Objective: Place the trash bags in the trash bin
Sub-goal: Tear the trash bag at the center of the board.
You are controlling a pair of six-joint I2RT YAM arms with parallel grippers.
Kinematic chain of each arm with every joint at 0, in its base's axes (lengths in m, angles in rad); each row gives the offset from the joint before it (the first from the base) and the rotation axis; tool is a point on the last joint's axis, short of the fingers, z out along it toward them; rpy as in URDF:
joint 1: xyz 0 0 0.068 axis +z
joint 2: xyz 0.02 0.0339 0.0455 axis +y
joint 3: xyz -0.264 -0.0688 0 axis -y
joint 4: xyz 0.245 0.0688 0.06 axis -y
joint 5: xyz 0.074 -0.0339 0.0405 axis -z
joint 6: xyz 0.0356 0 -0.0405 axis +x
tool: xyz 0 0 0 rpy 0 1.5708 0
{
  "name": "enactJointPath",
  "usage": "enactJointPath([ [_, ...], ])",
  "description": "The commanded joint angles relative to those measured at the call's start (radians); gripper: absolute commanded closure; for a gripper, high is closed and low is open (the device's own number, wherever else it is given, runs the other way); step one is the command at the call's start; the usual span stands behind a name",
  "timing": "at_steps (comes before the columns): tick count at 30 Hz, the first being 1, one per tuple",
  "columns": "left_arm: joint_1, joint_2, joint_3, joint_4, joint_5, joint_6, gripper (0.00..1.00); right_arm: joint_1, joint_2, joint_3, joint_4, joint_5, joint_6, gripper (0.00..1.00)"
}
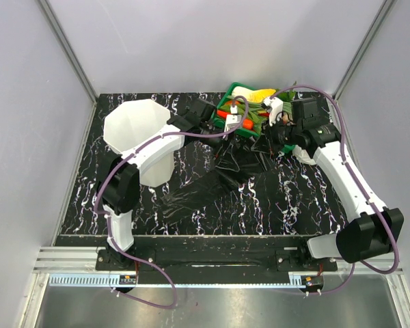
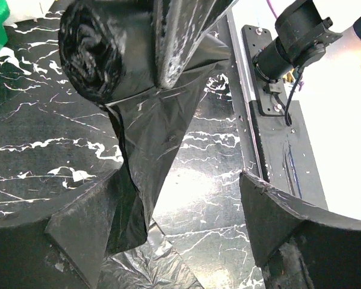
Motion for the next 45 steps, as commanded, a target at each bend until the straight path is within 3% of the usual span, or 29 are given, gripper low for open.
enactJointPath([
  [1,0.003,0.030,0.037,0.013,0.063,0.056,0.16,-0.005,-0.041,0.051,-0.010,-0.056,-0.002,0.99],
  [5,0.000,0.050,0.063,0.017,0.078,0.038,0.18,-0.005,-0.047,0.051,-0.007,-0.058,0.004,0.99],
  [9,-0.002,0.056,0.048,0.038,0.095,0.013,0.36,-0.005,-0.054,0.049,-0.003,-0.052,0.007,0.99],
  [12,-0.002,0.048,0.015,0.075,0.106,-0.011,0.54,-0.007,-0.060,0.041,0.003,-0.044,0.007,0.99],
  [15,-0.002,0.048,0.005,0.086,0.115,-0.027,0.92,-0.007,-0.061,0.031,0.006,-0.033,0.007,0.99],
  [16,0.000,0.048,0.005,0.087,0.118,-0.031,1.00,-0.007,-0.064,0.025,0.009,-0.027,0.009,0.99],
  [23,-0.003,0.030,0.003,0.070,0.082,-0.054,1.00,-0.007,-0.083,0.003,0.045,0.108,0.030,1.00],
  [32,-0.017,-0.085,-0.084,0.139,-0.144,-0.162,1.00,-0.007,-0.066,-0.035,0.100,0.381,0.049,1.00],
  [38,-0.049,-0.128,-0.100,0.138,-0.271,-0.162,1.00,-0.005,-0.035,-0.060,0.123,0.465,0.045,1.00],
  [45,-0.064,-0.142,-0.101,0.100,-0.245,-0.129,1.00,-0.007,-0.014,-0.115,0.177,0.594,0.016,1.00],
])
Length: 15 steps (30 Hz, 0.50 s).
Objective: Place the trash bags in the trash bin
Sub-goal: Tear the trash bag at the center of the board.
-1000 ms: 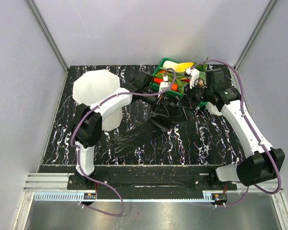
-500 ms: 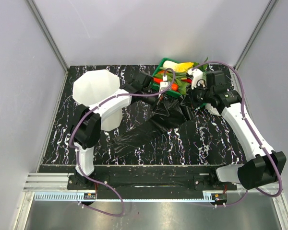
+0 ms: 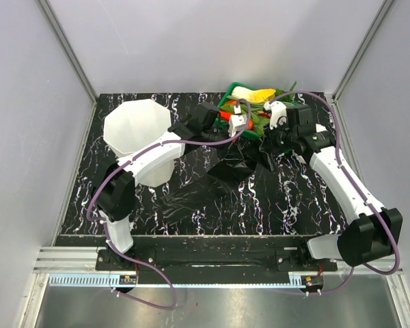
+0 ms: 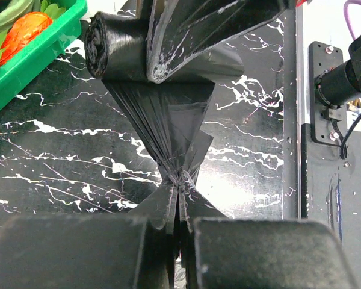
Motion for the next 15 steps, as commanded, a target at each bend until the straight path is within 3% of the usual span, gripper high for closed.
enactJointPath([
  [1,-0.002,-0.059,0.004,-0.113,0.072,0.043,1.00,-0.027,0.012,-0.041,0.119,0.269,-0.046,1.00],
  [7,-0.035,-0.053,0.020,-0.289,0.146,0.233,1.00,-0.050,0.046,-0.037,0.152,0.335,-0.071,1.00],
  [15,-0.071,-0.116,-0.061,-0.294,0.116,0.316,1.00,-0.071,0.089,-0.064,0.187,0.348,-0.083,1.00],
])
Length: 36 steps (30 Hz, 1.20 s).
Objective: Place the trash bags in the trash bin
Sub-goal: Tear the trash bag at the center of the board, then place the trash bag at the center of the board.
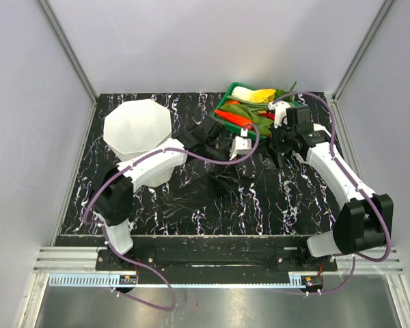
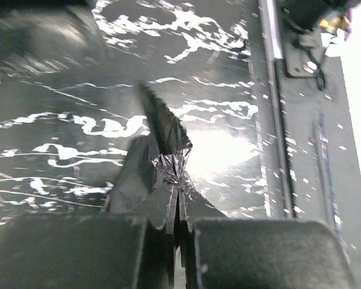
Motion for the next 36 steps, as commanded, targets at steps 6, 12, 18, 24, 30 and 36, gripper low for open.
enactJointPath([
  [6,-0.018,-0.107,-0.028,-0.111,0.067,0.071,1.00,-0.062,0.015,-0.027,0.103,0.207,-0.069,1.00],
  [12,-0.015,-0.139,-0.006,-0.108,-0.014,0.047,1.00,-0.068,0.015,-0.053,0.098,0.161,-0.083,1.00],
  [18,0.011,-0.126,0.148,-0.121,-0.132,0.014,1.00,-0.068,0.091,-0.118,0.080,0.138,-0.126,1.00],
  [24,0.062,-0.066,0.288,-0.141,-0.160,-0.026,1.00,-0.066,0.145,-0.182,0.104,0.065,-0.129,1.00],
  [30,0.076,-0.018,0.350,-0.162,-0.145,-0.021,1.00,-0.065,0.196,-0.187,0.104,0.027,-0.128,0.75],
  [36,0.083,0.009,0.373,-0.165,-0.146,-0.013,1.00,-0.065,0.165,-0.173,0.083,-0.011,-0.126,0.47],
])
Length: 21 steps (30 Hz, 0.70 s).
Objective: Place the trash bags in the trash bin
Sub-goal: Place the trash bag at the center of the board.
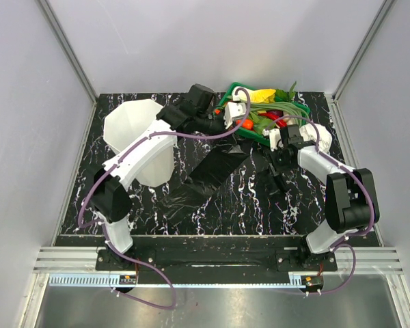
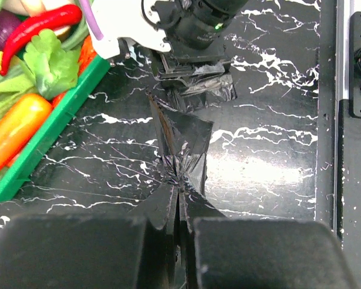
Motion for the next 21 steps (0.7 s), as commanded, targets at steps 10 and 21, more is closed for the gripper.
enactJointPath([
  [10,0.028,0.072,0.155,-0.016,0.048,-0.035,1.00,-0.003,-0.171,0.118,-0.081,-0.158,-0.014,0.28],
  [21,0.051,0.173,0.369,-0.016,0.074,-0.097,1.00,-0.030,-0.299,0.212,-0.135,-0.613,0.039,0.24],
])
